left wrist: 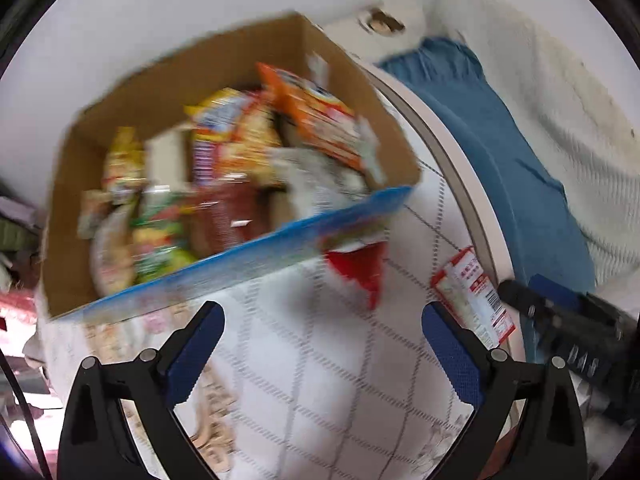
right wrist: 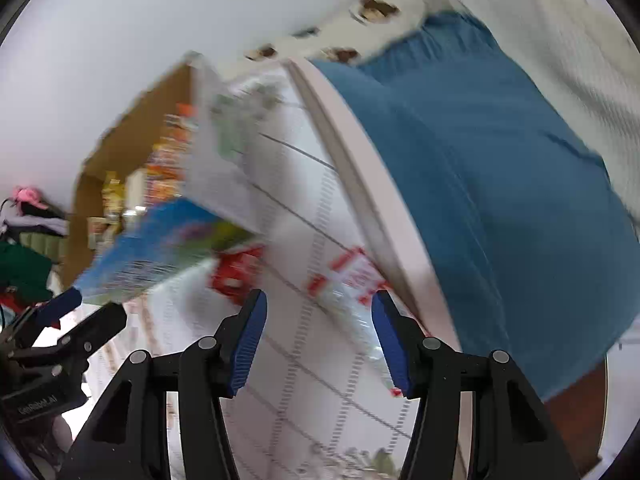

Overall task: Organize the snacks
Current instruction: 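Move both grippers back toward the red snacks on the bed, then grasp the red candy with the left gripper while the right grasps the spicy strip pack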

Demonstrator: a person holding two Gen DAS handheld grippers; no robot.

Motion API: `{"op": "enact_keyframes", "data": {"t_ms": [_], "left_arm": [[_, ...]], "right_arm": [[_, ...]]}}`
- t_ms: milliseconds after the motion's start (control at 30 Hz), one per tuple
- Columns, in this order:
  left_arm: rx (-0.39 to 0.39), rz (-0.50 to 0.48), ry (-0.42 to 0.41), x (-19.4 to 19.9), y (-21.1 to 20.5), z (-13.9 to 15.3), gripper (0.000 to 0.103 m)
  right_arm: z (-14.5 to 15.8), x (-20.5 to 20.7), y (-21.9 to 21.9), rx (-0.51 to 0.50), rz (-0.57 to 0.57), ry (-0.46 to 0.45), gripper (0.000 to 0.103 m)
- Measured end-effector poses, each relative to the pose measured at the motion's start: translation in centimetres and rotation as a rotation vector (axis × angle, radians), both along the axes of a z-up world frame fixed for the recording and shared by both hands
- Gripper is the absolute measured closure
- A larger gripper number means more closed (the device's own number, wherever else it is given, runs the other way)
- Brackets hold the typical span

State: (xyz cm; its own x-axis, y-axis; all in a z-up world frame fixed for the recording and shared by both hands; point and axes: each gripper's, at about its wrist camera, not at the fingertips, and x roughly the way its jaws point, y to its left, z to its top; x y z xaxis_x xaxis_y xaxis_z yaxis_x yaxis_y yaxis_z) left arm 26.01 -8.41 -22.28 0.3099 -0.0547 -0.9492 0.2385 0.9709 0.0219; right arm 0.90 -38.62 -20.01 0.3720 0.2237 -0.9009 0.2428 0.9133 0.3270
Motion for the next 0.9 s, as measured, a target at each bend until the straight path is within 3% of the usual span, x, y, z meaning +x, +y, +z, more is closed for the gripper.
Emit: {"op": "enact_keyframes", "data": {"t_ms": [167, 200, 267, 300, 333, 367, 567, 600, 633, 667, 767, 900], "left_arm": [[-0.002, -0.011, 0.118, 3.1, -2.9, -4.3, 0.002], [0.007, -0.015, 0.128, 3.5, -3.3, -5.0, 0.006], [0.029, -0.037, 0.133, 3.7, -4.1, -6.1, 0.043], [0.056, -0.052, 0.131, 3.6, -4.4, -6.3, 0.074], [0.072, -0.075, 0.132, 3.4, -4.7, -6.4, 0.072], [0.076, -0.094, 0.124, 3.0, -4.8, -6.3, 0.072], [0.068, -0.099, 0.114, 0.4, -2.8, -5.5, 0.073], [0.058, -0.088, 0.122, -0.2, -2.0, -5.4, 0.073], [0.045, -0.081, 0.131, -0.7, -1.2, -5.4, 0.073], [0.032, -0.069, 0.141, -1.6, -0.1, -5.2, 0.073], [0.007, -0.039, 0.168, -3.4, 3.3, -5.2, 0.073], [-0.030, 0.045, 0.227, -6.3, 9.1, -5.6, 0.073]], "right_arm": [[-3.7, -0.5, -2.2, -0.022, -0.001, 0.053, 0.045], [-4.5, -0.5, -2.5, -0.021, 0.007, 0.068, 0.042], [-5.4, -0.2, -2.6, -0.022, 0.028, 0.082, 0.036], [-5.8, -0.1, -2.7, -0.034, 0.041, 0.084, 0.028], [-6.3, 0.2, -2.6, -0.042, 0.068, 0.093, 0.018], [-6.7, 0.4, -2.4, -0.050, 0.090, 0.103, 0.015], [-9.4, 1.7, 0.3, -0.164, 0.275, 0.155, 0.015], [-9.8, 1.9, 0.8, -0.188, 0.297, 0.158, 0.018], [-10.1, 2.0, 1.3, -0.206, 0.314, 0.155, 0.029], [-10.5, 2.0, 1.7, -0.225, 0.321, 0.157, 0.034], [-10.6, 1.9, 2.8, -0.204, 0.317, 0.158, 0.037], [-10.6, 0.5, 5.0, -0.086, 0.294, 0.201, 0.038]]}}
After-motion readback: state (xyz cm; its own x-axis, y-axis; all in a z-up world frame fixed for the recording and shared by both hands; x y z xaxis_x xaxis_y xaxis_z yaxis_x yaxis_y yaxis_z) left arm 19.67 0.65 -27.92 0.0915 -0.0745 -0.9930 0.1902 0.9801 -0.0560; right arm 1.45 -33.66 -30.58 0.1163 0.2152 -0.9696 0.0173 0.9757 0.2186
